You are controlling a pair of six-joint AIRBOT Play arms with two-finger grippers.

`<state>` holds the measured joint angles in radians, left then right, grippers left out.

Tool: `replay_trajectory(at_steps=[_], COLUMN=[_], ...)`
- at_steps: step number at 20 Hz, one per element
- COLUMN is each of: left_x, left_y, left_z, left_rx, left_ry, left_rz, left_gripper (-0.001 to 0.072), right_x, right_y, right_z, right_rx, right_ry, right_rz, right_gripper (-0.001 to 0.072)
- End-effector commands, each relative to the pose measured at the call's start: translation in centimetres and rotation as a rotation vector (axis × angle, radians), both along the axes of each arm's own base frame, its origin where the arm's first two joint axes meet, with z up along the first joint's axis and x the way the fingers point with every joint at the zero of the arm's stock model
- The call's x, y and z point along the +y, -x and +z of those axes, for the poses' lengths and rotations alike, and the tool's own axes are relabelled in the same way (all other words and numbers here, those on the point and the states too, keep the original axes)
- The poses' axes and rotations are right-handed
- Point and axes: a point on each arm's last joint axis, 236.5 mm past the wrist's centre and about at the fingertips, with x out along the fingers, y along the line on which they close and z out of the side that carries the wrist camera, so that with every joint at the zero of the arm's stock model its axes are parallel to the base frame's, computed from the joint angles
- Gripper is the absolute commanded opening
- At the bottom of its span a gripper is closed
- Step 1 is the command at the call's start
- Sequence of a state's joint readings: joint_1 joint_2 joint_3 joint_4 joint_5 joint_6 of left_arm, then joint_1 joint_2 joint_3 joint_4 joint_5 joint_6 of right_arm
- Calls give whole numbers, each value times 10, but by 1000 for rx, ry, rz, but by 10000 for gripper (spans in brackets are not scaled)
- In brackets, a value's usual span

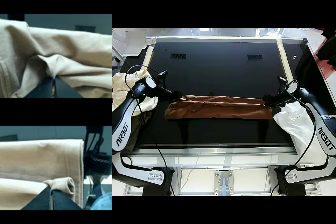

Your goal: Fold the shirts.

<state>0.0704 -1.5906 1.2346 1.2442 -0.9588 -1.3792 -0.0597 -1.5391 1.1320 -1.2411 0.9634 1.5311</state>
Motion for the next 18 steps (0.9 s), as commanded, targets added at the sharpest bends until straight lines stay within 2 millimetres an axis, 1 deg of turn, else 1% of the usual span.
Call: replay_trajectory(at_steps=[1, 2, 3, 4, 5, 7, 8, 9, 10, 11, 12, 13, 14, 15, 16, 18], left_x=[-2, -2, -1, 1, 3, 6, 7, 8, 5, -2, -13, -27, -41, -58, -74, -102], left_y=[-11, -16, -23, -29, -34, -42, -46, -49, -50, -52, -50, -47, -42, -37, -33, -27], left_z=[8, 20, 37, 55, 78, 125, 151, 177, 201, 225, 247, 261, 270, 275, 277, 275], left_rx=[-38, -65, -106, -150, -203, -321, -394, -471, -538, -606, -673, -726, -763, -782, -786, -782], left_ry=[9, 12, 9, 6, 2, -8, -11, -9, 11, 45, 64, 53, 33, 23, 34, 57], left_rz=[12, 15, 15, 18, 21, 31, 41, 55, 69, 80, 47, -31, -111, -171, -205, -261], left_gripper=[245, 500, 665, 667, 667, 666, 665, 663, 646, 646, 647, 648, 648, 648, 648, 648], right_x=[0, 0, -1, -4, -9, -32, -46, -60, -76, -90, -101, -108, -113, -113, -107, -84], right_y=[7, 9, 10, 10, 7, -2, -7, -11, -15, -17, -18, -17, -17, -17, -19, -24], right_z=[3, 12, 29, 48, 75, 134, 166, 193, 217, 229, 229, 221, 206, 189, 172, 154], right_rx=[44, 59, 67, 61, 25, -103, -196, -291, -372, -423, -437, -418, -383, -346, -299, -236], right_ry=[5, 3, 10, 28, 65, 186, 246, 277, 278, 253, 197, 133, 52, -35, -159, -437], right_rz=[25, 48, 71, 96, 137, 156, 135, 91, 3, -93, -179, -236, -288, -318, -329, -266], right_gripper=[98, 245, 289, 289, 289, 290, 328, 360, 383, 460, 516, 530, 530, 529, 529, 533])
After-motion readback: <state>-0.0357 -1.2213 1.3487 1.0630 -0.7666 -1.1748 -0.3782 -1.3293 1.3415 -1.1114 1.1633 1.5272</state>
